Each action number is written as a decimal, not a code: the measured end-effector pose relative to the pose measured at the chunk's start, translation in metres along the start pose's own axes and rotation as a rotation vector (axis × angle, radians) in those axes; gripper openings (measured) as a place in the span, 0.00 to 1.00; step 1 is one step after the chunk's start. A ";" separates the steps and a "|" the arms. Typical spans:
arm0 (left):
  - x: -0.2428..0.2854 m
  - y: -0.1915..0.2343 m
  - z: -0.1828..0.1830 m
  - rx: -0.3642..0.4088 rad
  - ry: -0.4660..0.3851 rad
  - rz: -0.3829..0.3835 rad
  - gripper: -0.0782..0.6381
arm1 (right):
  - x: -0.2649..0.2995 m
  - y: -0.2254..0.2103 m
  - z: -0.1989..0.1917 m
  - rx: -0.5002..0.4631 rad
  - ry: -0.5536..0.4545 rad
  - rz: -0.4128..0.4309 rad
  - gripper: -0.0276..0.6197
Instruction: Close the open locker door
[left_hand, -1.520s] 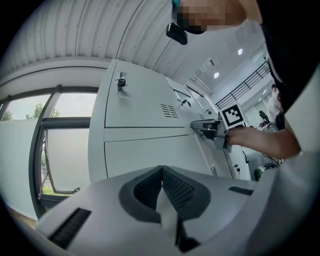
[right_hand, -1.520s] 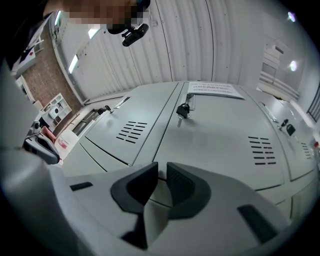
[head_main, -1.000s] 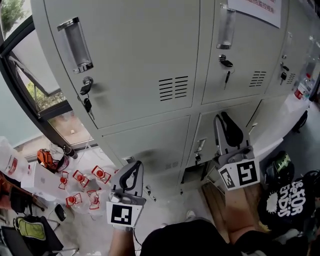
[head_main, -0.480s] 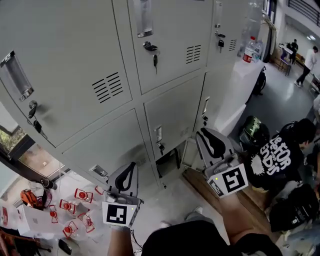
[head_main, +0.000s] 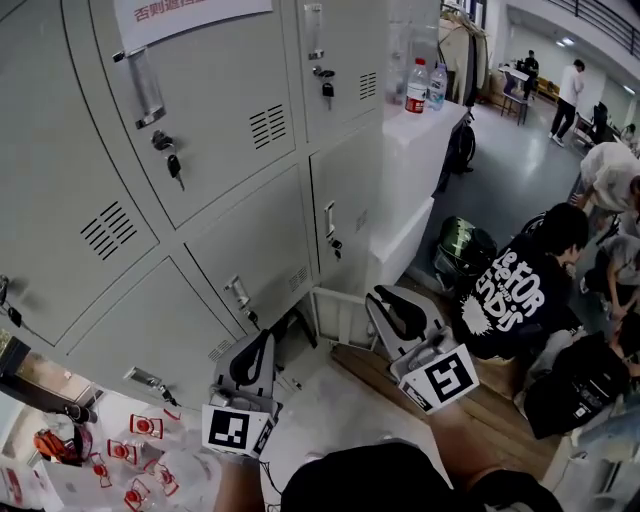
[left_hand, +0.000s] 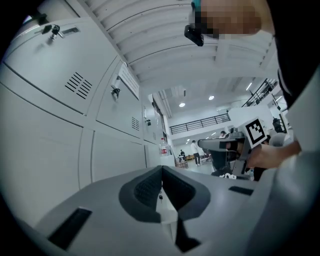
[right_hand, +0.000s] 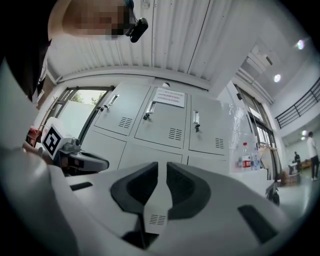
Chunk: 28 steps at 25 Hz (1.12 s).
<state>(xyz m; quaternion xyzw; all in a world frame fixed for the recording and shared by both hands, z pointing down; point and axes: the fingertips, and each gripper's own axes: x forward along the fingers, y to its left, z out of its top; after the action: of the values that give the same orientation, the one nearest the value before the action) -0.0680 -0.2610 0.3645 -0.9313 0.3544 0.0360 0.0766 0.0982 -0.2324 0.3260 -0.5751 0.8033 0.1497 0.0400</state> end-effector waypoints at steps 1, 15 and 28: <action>0.009 -0.007 0.000 -0.006 -0.002 -0.015 0.14 | -0.006 -0.006 0.000 0.002 0.001 -0.005 0.15; 0.067 -0.081 -0.004 -0.024 -0.008 -0.154 0.14 | -0.060 -0.041 -0.013 0.013 0.025 -0.059 0.15; 0.074 -0.087 -0.006 -0.047 -0.017 -0.178 0.14 | -0.064 -0.048 -0.022 0.012 0.036 -0.073 0.15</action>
<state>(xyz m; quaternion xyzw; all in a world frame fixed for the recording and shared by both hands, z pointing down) 0.0452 -0.2468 0.3712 -0.9603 0.2686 0.0455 0.0605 0.1669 -0.1946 0.3527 -0.6063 0.7833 0.1329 0.0346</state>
